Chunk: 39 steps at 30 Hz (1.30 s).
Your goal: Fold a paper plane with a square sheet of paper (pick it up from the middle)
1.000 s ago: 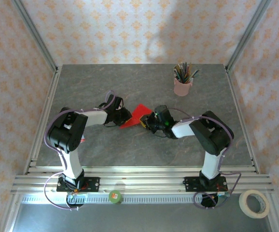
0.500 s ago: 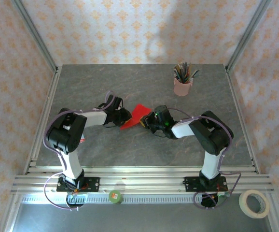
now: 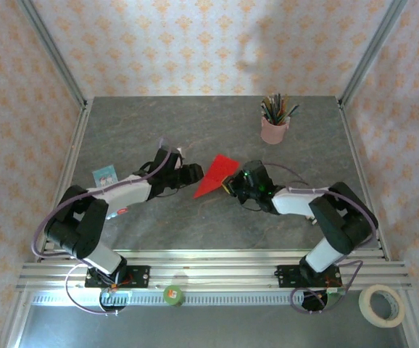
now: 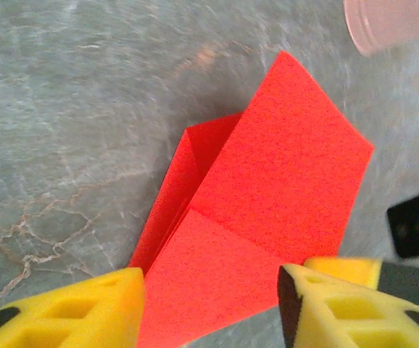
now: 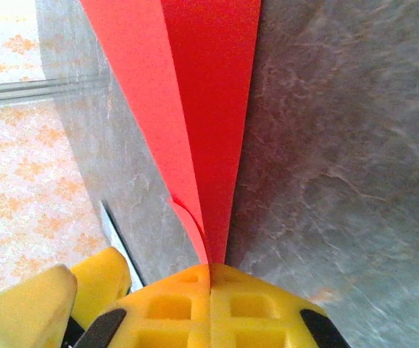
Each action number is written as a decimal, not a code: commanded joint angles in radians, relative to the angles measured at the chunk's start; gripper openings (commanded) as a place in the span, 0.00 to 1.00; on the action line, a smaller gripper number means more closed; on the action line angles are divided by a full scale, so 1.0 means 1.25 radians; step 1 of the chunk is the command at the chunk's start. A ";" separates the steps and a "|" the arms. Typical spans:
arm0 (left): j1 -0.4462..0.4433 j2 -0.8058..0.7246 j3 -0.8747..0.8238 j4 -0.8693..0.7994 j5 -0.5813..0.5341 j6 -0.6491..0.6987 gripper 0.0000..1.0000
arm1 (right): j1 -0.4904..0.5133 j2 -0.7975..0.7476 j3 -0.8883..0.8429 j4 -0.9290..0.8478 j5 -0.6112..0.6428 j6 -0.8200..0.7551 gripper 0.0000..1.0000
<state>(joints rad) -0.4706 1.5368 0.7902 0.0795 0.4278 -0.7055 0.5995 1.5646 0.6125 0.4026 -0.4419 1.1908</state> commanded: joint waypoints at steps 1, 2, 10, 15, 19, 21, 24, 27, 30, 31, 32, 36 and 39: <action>-0.047 -0.033 -0.023 0.028 -0.079 0.126 0.61 | -0.015 -0.044 -0.018 -0.054 0.011 -0.018 0.00; -0.064 -0.038 -0.030 0.035 -0.098 0.150 0.63 | -0.021 -0.049 -0.020 -0.059 0.005 -0.019 0.00; -0.171 -0.049 -0.046 0.071 -0.243 0.359 0.65 | -0.047 -0.051 -0.002 -0.070 -0.037 -0.020 0.00; -0.206 -0.028 -0.042 0.097 -0.275 0.486 0.65 | -0.058 -0.038 0.007 -0.074 -0.064 -0.019 0.00; -0.231 -0.003 -0.036 0.111 -0.273 0.587 0.62 | -0.069 -0.033 0.006 -0.066 -0.083 -0.013 0.00; -0.247 0.000 -0.046 0.138 -0.266 0.638 0.62 | -0.076 -0.032 0.005 -0.051 -0.099 -0.005 0.00; -0.254 0.022 -0.041 0.152 -0.270 0.680 0.60 | -0.083 -0.033 0.008 -0.048 -0.112 -0.003 0.00; -0.258 0.045 -0.040 0.172 -0.272 0.727 0.55 | -0.086 -0.032 0.010 -0.046 -0.126 -0.003 0.00; -0.262 0.060 -0.030 0.170 -0.264 0.775 0.49 | -0.089 -0.032 0.009 -0.046 -0.131 -0.006 0.00; -0.263 0.064 -0.029 0.169 -0.266 0.787 0.49 | -0.090 -0.032 0.009 -0.044 -0.133 -0.006 0.00; -0.264 0.066 -0.030 0.176 -0.270 0.797 0.48 | -0.092 -0.032 0.007 -0.042 -0.136 -0.006 0.00; -0.264 0.075 -0.044 0.207 -0.277 0.842 0.48 | -0.096 -0.035 0.006 -0.048 -0.137 -0.009 0.00; -0.265 0.095 -0.035 0.193 -0.295 0.873 0.47 | -0.100 -0.036 0.006 -0.046 -0.143 -0.009 0.00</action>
<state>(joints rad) -0.7921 1.6222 0.7425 0.2970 0.0944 0.3077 0.4828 1.5158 0.6006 0.3294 -0.6064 1.1812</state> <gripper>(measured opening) 0.469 0.040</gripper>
